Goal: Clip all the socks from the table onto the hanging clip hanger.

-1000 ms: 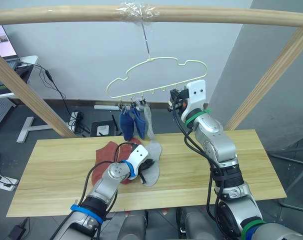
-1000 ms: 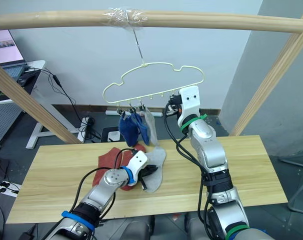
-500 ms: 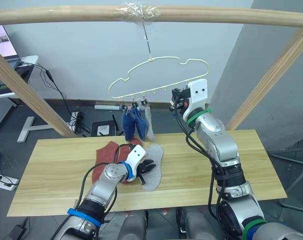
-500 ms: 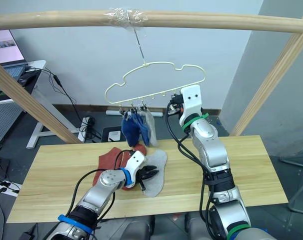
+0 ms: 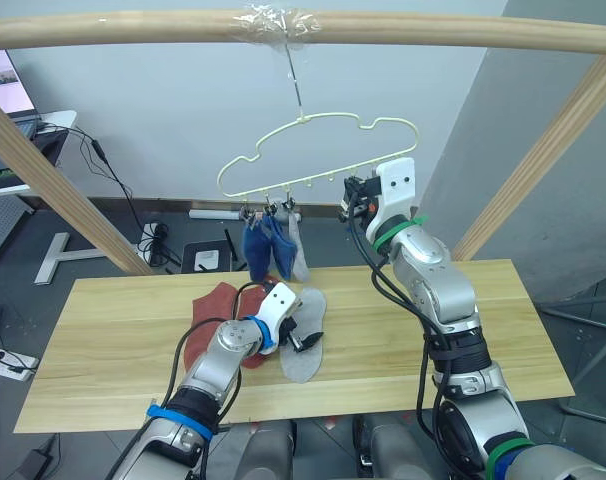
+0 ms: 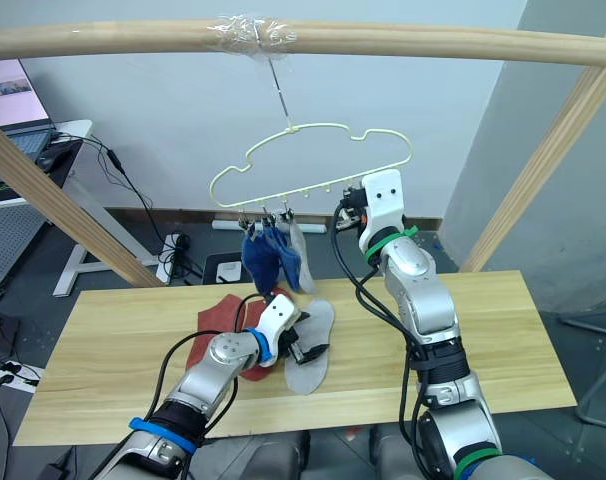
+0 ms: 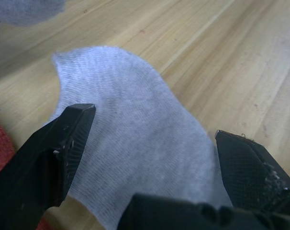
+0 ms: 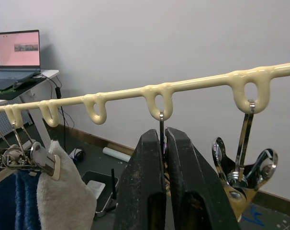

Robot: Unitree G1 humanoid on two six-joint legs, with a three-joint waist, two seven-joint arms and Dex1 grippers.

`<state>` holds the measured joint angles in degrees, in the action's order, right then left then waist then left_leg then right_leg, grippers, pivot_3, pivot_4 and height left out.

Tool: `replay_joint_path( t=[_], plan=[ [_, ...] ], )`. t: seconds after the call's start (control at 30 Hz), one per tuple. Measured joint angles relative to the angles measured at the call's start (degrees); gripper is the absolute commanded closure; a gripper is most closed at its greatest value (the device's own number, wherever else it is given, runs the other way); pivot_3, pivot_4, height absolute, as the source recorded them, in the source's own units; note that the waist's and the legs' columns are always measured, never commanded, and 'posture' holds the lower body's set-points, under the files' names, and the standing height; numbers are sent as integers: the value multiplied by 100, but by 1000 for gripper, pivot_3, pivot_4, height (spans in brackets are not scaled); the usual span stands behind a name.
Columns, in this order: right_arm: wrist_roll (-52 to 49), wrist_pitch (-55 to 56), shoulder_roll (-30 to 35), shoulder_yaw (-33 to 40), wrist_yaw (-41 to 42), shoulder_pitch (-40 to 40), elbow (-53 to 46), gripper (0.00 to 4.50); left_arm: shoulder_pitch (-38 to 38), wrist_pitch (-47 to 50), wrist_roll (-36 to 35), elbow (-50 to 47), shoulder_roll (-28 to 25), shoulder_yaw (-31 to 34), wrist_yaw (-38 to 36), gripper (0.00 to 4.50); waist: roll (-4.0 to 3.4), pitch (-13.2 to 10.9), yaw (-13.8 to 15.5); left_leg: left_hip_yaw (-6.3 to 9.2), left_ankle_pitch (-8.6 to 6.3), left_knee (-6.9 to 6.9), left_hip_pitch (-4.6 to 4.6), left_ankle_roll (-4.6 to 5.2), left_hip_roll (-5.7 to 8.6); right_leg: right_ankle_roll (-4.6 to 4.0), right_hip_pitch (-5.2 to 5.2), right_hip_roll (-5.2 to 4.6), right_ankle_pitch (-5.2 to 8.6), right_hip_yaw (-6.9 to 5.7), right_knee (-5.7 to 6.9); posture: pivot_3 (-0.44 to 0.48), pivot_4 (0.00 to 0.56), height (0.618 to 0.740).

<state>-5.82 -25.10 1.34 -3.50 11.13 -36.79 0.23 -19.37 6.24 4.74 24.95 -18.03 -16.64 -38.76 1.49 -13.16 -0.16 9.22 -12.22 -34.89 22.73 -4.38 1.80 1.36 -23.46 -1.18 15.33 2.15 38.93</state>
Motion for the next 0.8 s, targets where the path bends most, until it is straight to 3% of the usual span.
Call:
replay_joint_path(
  t=[0.23, 0.33, 0.8],
  plan=[
    [4, 1, 40, -2, 1, 0, 0, 4500, -170, 192, 182, 172, 44, -121, -52, 45, -1, 3, -6, -1, 1, -1, -6, 1, 2, 7, 6, 1, 2, 1, 1, 41, 209, 740],
    [3, 2, 44, -3, 1, 0, 0, 4500, -147, 167, 191, 166, 39, -122, -71, 579, -5, 7, -7, -1, 1, -1, -7, 1, 2, 7, 6, 1, 1, 2, 1, 41, 204, 740],
    [-23, -74, 144, 2, 139, -5, -66, 4500, 417, -79, -89, -261, -118, 30, -444, 4442, -7, 11, -8, 1, 1, 0, -5, 1, 1, 5, 6, -4, 1, 1, -1, 42, 193, 740]
  ],
)
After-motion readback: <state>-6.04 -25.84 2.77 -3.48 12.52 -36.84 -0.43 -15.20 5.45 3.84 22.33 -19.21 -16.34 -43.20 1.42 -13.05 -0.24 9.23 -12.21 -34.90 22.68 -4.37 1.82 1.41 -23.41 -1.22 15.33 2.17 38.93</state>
